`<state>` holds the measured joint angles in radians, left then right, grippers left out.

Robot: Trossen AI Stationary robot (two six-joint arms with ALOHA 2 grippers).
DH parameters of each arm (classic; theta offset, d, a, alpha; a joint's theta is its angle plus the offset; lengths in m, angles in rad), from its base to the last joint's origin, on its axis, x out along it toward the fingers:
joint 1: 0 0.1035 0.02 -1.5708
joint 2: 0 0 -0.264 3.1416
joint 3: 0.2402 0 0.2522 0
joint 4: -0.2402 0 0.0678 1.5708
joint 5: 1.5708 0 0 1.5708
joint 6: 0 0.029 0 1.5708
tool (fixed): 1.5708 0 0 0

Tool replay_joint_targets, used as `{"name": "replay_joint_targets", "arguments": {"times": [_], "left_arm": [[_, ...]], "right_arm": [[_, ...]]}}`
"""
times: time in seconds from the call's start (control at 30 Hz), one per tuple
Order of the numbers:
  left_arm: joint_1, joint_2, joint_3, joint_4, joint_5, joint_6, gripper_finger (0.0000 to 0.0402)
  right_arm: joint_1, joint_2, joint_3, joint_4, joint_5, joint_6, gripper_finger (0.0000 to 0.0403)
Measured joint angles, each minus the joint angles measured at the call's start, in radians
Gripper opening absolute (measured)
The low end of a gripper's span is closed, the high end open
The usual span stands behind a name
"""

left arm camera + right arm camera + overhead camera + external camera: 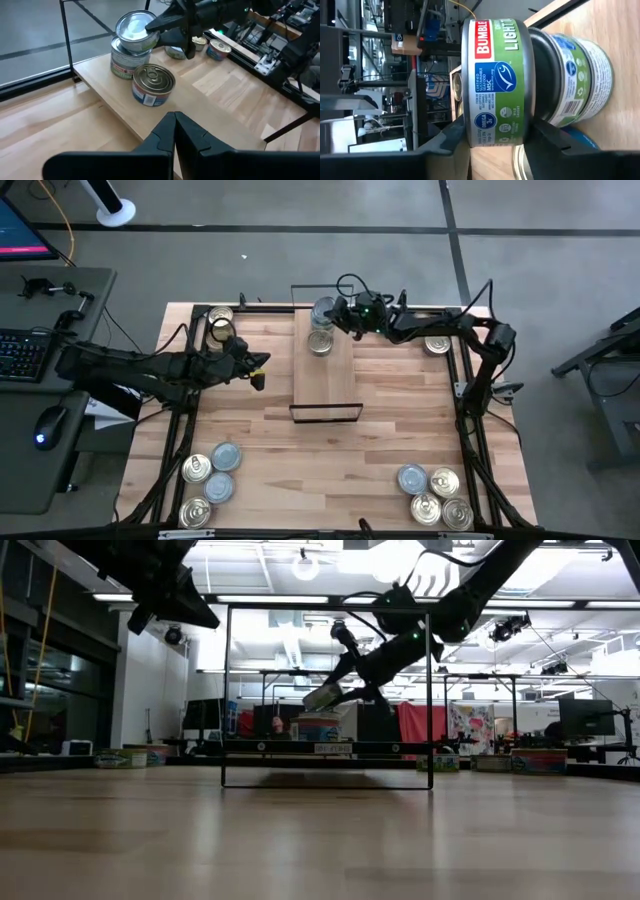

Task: Stack canned seafood by type on shelf
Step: Stack the green tuna can on top of the green tuna can on the shelf

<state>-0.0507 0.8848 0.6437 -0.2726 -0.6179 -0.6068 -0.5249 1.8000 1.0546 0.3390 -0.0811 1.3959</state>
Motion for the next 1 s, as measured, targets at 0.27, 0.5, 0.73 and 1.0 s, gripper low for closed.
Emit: {"name": "replay_joint_targets", "arguments": {"times": [0.27,0.5,0.73,1.0], "left_arm": [[0.032,0.000,0.000,0.000,0.036,0.017,0.0000],[0.053,0.000,0.000,0.000,0.041,0.017,0.0000],[0.083,0.000,0.000,0.000,0.040,0.017,0.0000],[0.102,0.000,0.000,0.000,0.064,0.017,0.0000]], "right_arm": [[0.004,0.000,0.000,-0.004,0.002,0.019,0.0240],[0.005,0.000,0.000,0.000,-0.026,0.072,0.0245],[0.007,0.000,0.000,-0.007,-0.027,0.133,0.0246],[0.014,0.000,0.162,-0.284,0.017,0.016,0.0247]]}}
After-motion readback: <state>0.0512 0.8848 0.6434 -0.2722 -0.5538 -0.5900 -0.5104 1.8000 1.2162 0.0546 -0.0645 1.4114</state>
